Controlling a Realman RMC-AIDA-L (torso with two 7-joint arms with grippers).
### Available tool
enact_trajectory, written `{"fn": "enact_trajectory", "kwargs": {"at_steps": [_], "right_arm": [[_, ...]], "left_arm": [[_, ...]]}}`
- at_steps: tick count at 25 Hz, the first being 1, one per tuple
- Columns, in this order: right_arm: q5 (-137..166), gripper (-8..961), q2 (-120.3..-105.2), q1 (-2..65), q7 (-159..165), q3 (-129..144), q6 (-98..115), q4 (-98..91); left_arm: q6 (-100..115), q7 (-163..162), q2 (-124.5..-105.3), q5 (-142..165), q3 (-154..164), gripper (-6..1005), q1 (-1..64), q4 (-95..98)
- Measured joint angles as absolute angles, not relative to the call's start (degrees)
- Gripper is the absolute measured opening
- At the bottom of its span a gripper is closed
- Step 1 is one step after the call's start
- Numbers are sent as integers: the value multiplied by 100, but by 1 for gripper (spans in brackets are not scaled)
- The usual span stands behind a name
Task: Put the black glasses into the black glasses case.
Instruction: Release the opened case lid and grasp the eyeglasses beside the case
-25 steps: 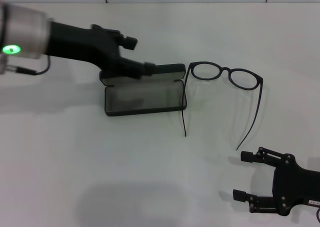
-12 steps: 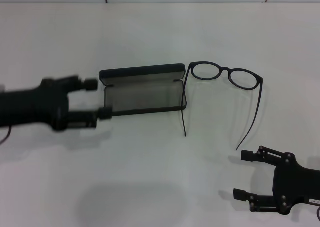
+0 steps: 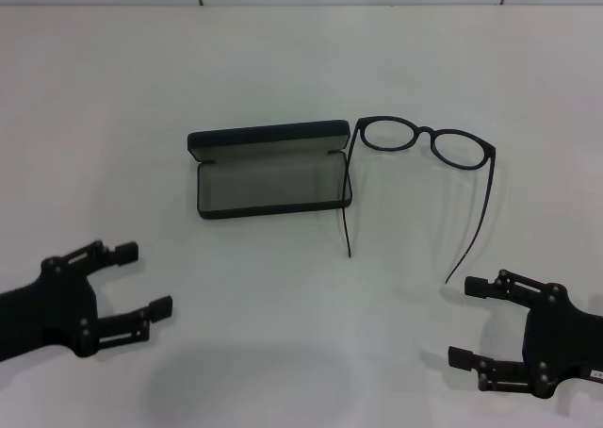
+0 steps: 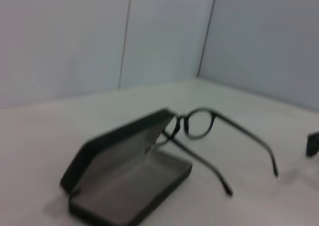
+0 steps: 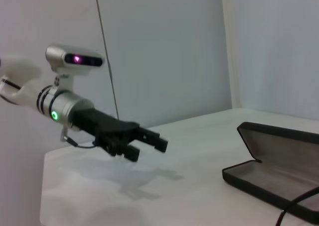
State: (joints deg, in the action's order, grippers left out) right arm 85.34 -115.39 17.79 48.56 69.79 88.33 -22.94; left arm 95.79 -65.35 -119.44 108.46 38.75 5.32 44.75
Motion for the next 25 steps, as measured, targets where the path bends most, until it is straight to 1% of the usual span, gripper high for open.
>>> {"fn": "enact_trajectory", "kwargs": {"at_steps": [8,13,14,15,19,20,21,25], "right_arm": [[8556,850,-11526,1780,5313,6685,8891,-2571],[8728,850,-11385,1836,6666,6621,8837,-3635],[8728,850,-11385,1836,6666,6621,8837,-3635],[9077,850,-11334,1940,7435,6589,8677,-4200],[10012,850,-11264,2333,8929,6539,8345,-5081],[10572,850,-11196,2667,9648,6536,8286,-5377],[10572,850,-11196,2667,9648,6536,8286,-5377],[11478,850,-11074,3392,10553,6535,8264,-5539]], "left_arm": [[9498,-6534,-11955,10957,3855,871,564,4431],[9514,-6535,-11958,10970,3851,867,568,4428],[9519,-6537,-11958,10972,3852,866,568,4428],[9524,-6540,-11959,10975,3853,866,570,4427],[9539,-6545,-11960,10977,3854,863,574,4426],[9543,-6545,-11961,10977,3854,862,574,4427],[9558,-6545,-11962,10977,3859,861,576,4432],[9593,-6545,-11962,10962,3881,859,615,4434]]}}
